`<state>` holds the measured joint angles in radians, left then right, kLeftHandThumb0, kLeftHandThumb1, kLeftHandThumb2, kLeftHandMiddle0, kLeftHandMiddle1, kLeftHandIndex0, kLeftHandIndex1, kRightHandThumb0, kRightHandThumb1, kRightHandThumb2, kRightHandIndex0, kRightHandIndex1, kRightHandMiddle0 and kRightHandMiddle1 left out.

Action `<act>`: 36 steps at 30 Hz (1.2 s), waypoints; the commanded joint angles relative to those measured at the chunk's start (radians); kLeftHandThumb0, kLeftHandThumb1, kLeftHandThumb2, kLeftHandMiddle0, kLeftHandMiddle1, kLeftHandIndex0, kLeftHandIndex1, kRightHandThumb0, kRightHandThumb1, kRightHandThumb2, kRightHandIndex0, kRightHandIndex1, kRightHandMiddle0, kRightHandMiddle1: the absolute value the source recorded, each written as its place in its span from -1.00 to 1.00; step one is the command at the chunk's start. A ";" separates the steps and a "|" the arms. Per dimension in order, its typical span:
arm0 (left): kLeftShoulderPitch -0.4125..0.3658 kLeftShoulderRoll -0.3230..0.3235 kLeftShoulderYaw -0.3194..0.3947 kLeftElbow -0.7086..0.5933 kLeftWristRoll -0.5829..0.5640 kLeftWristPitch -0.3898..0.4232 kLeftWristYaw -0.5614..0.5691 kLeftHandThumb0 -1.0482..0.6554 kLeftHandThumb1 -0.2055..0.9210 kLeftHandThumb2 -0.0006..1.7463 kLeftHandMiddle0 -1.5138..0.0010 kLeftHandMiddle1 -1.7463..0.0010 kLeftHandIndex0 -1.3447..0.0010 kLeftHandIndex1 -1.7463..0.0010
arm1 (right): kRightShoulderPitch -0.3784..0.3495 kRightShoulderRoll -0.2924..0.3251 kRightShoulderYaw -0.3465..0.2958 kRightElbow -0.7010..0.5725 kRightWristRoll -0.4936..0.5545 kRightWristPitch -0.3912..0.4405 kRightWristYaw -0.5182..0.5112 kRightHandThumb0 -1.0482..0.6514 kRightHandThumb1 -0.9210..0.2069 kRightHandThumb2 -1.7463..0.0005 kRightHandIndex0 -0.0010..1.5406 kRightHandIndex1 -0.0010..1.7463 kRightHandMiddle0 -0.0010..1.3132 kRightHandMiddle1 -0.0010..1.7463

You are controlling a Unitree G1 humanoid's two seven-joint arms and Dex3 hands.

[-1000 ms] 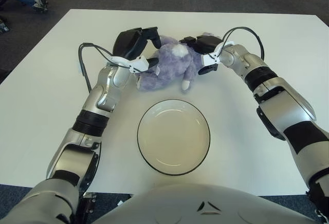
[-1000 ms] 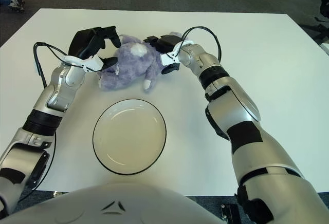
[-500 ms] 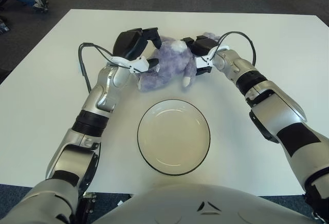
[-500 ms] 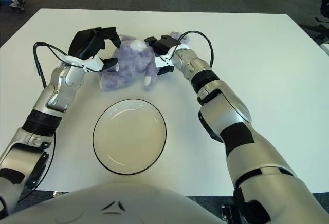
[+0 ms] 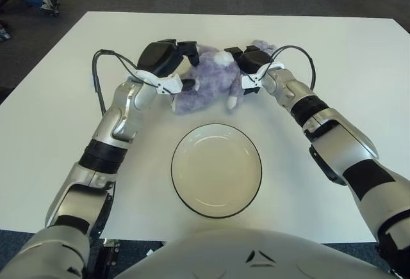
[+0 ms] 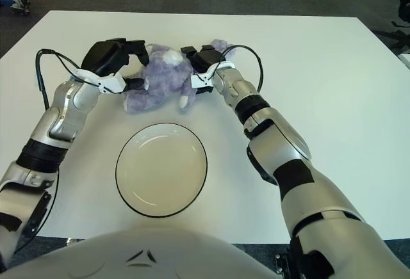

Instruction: Put the doll into the plate.

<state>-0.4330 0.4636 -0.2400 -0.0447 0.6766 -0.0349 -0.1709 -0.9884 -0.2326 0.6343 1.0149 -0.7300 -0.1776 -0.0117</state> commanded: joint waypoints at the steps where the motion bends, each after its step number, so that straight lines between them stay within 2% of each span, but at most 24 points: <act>1: 0.031 0.039 -0.020 -0.032 0.019 0.050 -0.106 -0.40 0.49 -0.18 0.91 -0.37 0.77 -0.49 | 0.042 -0.023 0.012 0.021 -0.020 0.023 0.038 -0.80 -0.23 0.21 -1.00 0.13 -1.00 -0.66; 2: 0.032 0.045 -0.022 -0.040 0.021 0.057 -0.126 -0.44 0.47 -0.16 0.93 -0.33 0.81 -0.44 | 0.042 -0.024 0.010 0.019 -0.017 0.022 0.040 -0.80 -0.24 0.21 -1.00 0.13 -1.00 -0.66; 3: 0.034 0.049 -0.024 -0.046 0.023 0.063 -0.140 -0.54 0.46 -0.16 0.96 -0.23 0.90 -0.32 | 0.042 -0.024 0.008 0.017 -0.015 0.021 0.041 -0.81 -0.24 0.22 -1.00 0.14 -1.00 -0.66; 8: 0.045 0.071 -0.029 -0.080 0.025 0.084 -0.206 -0.65 0.51 -0.21 0.99 -0.10 0.98 -0.14 | 0.039 -0.024 -0.001 0.017 -0.005 0.019 0.045 -0.80 -0.24 0.23 -1.00 0.15 -1.00 -0.65; 13: 0.069 0.096 -0.028 -0.131 0.017 0.095 -0.271 -0.77 0.77 -0.41 1.00 0.16 1.00 0.26 | 0.031 -0.023 -0.016 0.026 0.007 0.018 0.047 -0.73 -0.15 0.18 -1.00 0.13 -1.00 -0.62; 19: 0.090 0.107 -0.030 -0.157 0.033 0.093 -0.290 -0.84 0.97 -0.51 1.00 0.36 1.00 0.56 | 0.026 -0.023 -0.032 0.028 0.016 0.018 0.048 -0.65 -0.05 0.11 -1.00 0.21 -1.00 -0.60; 21: 0.098 0.107 -0.029 -0.163 0.036 0.093 -0.286 -0.85 0.99 -0.51 1.00 0.38 1.00 0.59 | 0.024 -0.021 -0.038 0.029 0.020 0.019 0.049 -0.64 -0.04 0.10 -1.00 0.22 -1.00 -0.60; 26: 0.139 0.097 -0.027 -0.192 0.063 0.100 -0.264 -0.88 1.00 -0.45 1.00 0.37 1.00 0.79 | 0.027 -0.020 -0.074 0.026 0.052 0.004 0.052 -0.33 0.25 -0.14 -1.00 -0.01 -1.00 -0.71; 28: 0.149 0.093 -0.026 -0.200 0.073 0.106 -0.261 -0.89 1.00 -0.44 1.00 0.36 1.00 0.82 | 0.028 -0.020 -0.080 0.026 0.059 -0.002 0.053 -0.28 0.30 -0.18 -1.00 -0.05 -1.00 -0.73; 31: 0.163 0.079 -0.036 -0.212 0.108 0.132 -0.258 -0.92 1.00 -0.40 1.00 0.34 1.00 0.86 | 0.032 -0.025 -0.096 0.023 0.075 -0.020 0.052 -0.16 0.37 -0.24 -1.00 -0.08 -1.00 -0.76; 36: 0.167 0.049 -0.053 -0.210 0.166 0.182 -0.260 -0.95 1.00 -0.38 1.00 0.43 1.00 0.87 | 0.033 -0.032 -0.108 0.026 0.082 -0.045 0.049 -0.14 0.42 -0.28 -1.00 0.01 -1.00 -0.73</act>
<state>-0.2684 0.5288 -0.2790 -0.2488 0.8047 0.1164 -0.4364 -0.9833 -0.2491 0.5332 1.0233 -0.6542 -0.2155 0.0230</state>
